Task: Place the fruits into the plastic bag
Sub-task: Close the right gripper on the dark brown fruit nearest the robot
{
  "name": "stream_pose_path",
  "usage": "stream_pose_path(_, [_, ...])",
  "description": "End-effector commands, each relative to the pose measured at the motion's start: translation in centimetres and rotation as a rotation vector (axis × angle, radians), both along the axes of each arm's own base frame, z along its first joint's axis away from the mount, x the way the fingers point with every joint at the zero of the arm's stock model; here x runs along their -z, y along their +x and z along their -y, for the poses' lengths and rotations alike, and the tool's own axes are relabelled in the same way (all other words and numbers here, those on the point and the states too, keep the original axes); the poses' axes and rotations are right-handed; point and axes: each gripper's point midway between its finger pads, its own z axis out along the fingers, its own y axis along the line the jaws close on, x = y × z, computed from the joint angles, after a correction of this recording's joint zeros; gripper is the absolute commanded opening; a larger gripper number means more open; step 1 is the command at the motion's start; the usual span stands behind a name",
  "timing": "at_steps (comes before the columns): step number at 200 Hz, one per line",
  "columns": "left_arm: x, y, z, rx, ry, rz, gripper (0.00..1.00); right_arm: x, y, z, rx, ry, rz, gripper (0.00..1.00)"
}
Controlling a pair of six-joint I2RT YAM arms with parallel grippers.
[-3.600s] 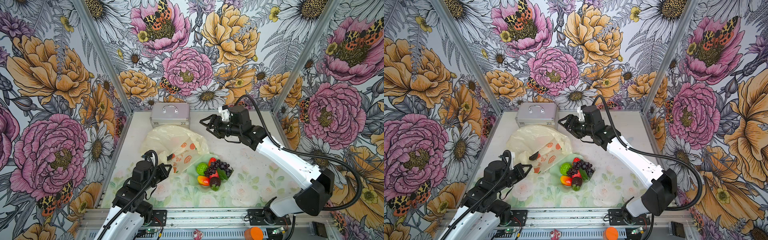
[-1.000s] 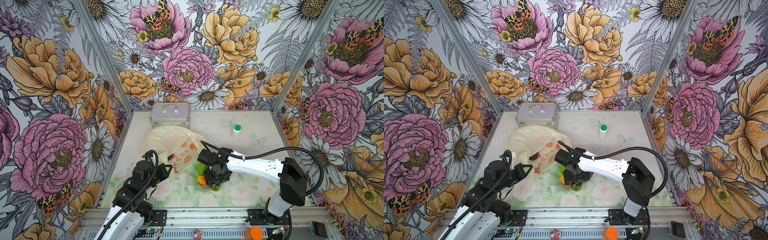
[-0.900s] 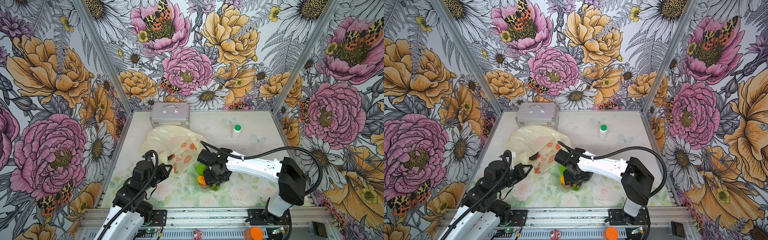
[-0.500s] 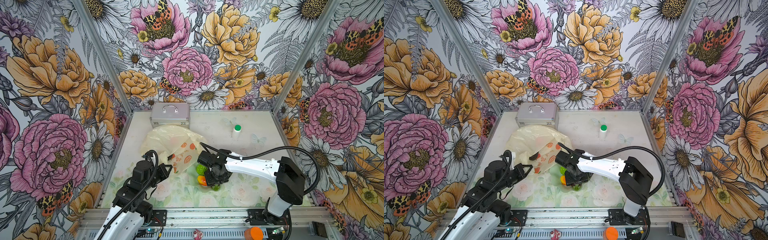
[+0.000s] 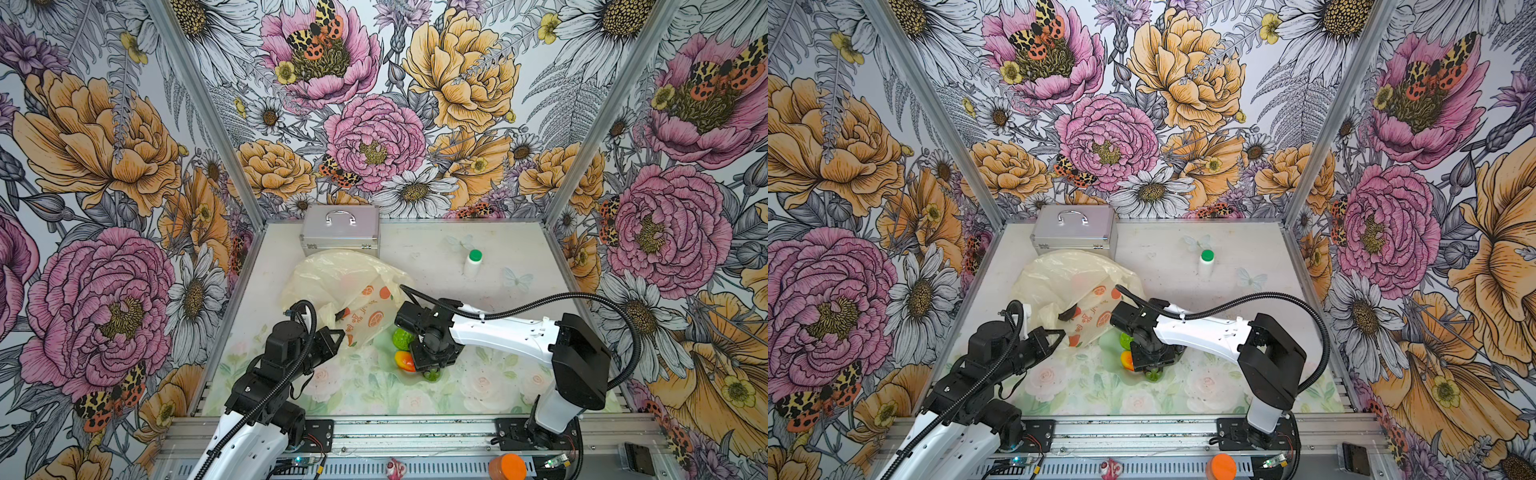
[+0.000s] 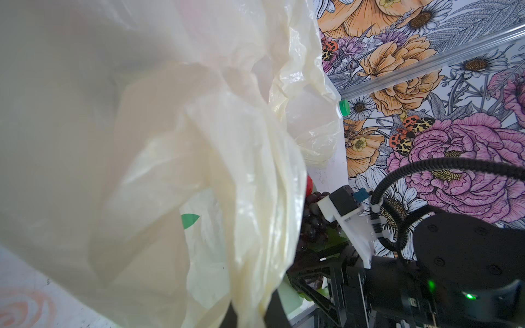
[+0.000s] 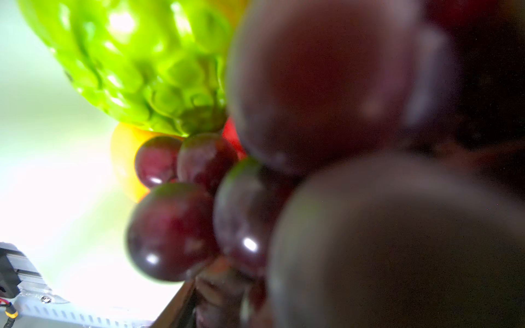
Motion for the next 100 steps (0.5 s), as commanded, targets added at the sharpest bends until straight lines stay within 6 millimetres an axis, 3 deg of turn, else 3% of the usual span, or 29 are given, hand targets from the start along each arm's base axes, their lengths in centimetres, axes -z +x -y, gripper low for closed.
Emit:
stream_pose_path(1, [0.0,0.1,0.0,0.009,0.006,0.019,0.00,-0.6,0.3,-0.4,0.002,0.030,0.020,0.51])
stream_pose_path(100, [0.0,0.0,0.1,0.011,0.004,0.018,0.00,-1.9,0.3,-0.5,0.005,0.071,0.046,0.51])
